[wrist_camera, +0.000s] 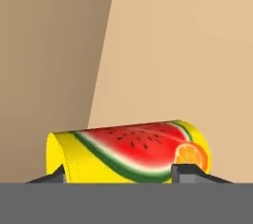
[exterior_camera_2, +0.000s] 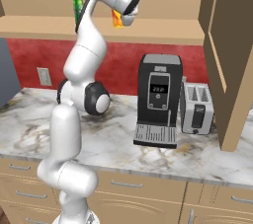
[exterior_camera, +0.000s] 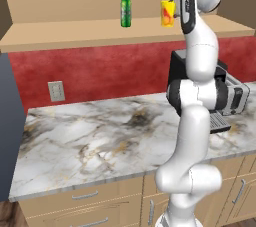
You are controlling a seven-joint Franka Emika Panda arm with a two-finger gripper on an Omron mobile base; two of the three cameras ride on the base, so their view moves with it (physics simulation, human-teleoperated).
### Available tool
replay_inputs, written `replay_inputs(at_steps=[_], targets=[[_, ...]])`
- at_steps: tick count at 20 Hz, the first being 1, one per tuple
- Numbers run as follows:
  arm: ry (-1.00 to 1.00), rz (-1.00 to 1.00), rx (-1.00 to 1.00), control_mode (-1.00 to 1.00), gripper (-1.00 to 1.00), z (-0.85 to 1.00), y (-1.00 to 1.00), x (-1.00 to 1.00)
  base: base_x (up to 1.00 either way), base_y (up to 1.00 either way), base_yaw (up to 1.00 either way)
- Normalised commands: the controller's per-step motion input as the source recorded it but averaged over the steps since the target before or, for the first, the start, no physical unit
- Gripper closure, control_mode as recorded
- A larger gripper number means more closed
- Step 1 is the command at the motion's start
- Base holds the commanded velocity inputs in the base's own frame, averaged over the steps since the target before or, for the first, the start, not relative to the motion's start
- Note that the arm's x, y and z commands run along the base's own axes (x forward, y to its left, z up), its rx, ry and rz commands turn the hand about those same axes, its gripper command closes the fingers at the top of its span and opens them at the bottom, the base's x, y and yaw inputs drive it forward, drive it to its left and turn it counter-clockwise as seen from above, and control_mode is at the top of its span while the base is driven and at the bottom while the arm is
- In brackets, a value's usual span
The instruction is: Open the cabinet directly in front. Then move the beer and the cup to the dining counter with the jar on it.
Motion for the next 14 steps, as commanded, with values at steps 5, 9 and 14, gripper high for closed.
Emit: replay_inputs(at_steps=[5, 9, 14], targets=[[0.03, 0.00, 0.00, -1.00, 1.00, 0.00, 0.02, 0.00, 0.00, 0.00, 0.00], [0.00, 0.00, 0.00, -1.00, 1.00, 0.00, 0.00, 0.00, 0.00, 0.00, 0.00], [-0.01, 0.00, 0.00, -1.00, 1.00, 0.00, 0.00, -0.11, 0.00, 0.00, 0.00]])
